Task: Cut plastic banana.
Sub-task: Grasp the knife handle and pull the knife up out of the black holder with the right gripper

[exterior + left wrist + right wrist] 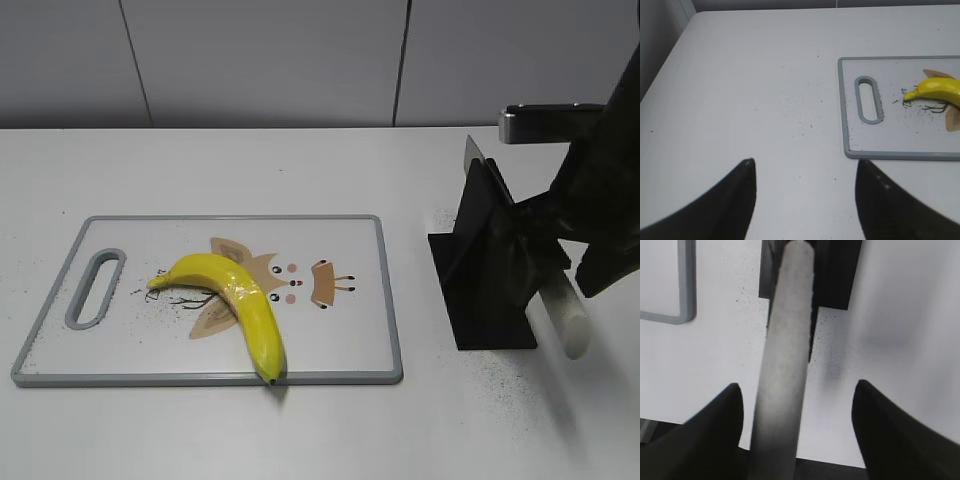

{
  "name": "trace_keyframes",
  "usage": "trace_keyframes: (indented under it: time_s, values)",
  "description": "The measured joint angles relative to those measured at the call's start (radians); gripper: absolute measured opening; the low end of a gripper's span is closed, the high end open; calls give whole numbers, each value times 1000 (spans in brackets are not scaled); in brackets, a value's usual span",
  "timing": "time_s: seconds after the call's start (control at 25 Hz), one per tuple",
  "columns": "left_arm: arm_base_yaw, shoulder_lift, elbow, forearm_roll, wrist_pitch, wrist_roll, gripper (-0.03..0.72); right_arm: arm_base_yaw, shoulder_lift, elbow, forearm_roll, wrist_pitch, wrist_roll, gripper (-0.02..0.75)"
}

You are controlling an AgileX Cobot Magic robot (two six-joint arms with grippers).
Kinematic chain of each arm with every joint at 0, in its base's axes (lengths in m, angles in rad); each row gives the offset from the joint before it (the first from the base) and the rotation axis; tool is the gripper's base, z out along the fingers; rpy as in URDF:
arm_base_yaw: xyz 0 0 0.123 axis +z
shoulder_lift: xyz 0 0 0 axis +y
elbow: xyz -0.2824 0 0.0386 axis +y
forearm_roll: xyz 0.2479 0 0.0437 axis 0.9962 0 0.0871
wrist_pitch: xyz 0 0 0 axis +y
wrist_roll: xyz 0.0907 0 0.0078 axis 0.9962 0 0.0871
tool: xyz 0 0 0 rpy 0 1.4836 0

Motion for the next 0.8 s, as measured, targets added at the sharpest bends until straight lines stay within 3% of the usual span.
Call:
trace_keyframes:
  time_s: [0.16,0.32,0.8]
  values:
    - [0,0,0,0,0,0,585,0,30,0,1,-33,32,413]
    - [0,0,0,0,0,0,585,1,33,-1,27,-45,53,153]
    - [0,0,0,0,0,0,585,2,-30,-1,59,-32,87,157]
